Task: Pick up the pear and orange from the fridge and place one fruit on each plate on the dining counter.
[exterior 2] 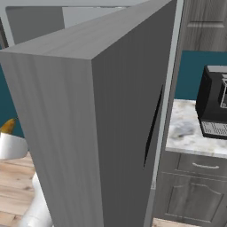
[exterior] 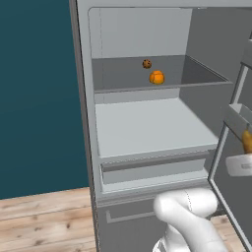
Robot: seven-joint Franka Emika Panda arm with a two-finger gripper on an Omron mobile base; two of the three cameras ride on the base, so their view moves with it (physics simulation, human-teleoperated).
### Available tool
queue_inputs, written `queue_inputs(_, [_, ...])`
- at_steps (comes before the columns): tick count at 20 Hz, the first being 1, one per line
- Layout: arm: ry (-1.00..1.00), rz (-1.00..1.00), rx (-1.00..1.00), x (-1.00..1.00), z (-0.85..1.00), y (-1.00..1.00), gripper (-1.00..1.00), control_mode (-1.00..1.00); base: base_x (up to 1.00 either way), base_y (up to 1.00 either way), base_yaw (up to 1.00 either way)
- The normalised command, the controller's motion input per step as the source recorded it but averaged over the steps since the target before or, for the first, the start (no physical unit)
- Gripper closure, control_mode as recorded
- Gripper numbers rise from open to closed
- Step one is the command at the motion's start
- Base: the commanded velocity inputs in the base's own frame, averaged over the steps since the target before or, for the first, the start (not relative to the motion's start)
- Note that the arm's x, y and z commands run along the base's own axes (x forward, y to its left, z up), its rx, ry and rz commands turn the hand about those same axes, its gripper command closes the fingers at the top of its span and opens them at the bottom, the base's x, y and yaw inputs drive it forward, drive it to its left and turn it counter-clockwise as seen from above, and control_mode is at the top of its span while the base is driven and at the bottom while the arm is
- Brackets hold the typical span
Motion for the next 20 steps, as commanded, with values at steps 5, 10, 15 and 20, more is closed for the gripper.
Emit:
queue_inputs(5, [0.00,-0.02,0.00,0.00,0.00,0.05,1.00,1.00,0.00,0.04,-0.01])
queue_inputs(10, [0.00,0.00,0.00,0.00,0.00,0.00,1.00,1.00,-0.08,0.62,-0.13])
queue_inputs(15, [0.00,0.00,0.00,0.00,0.00,0.00,1.00,1.00,-0.34,0.88,-0.37])
queue_inputs(20, [0.00,0.00,0.00,0.00,0.00,0.00,1.00,1.00,-0.65,0.64,-0.58])
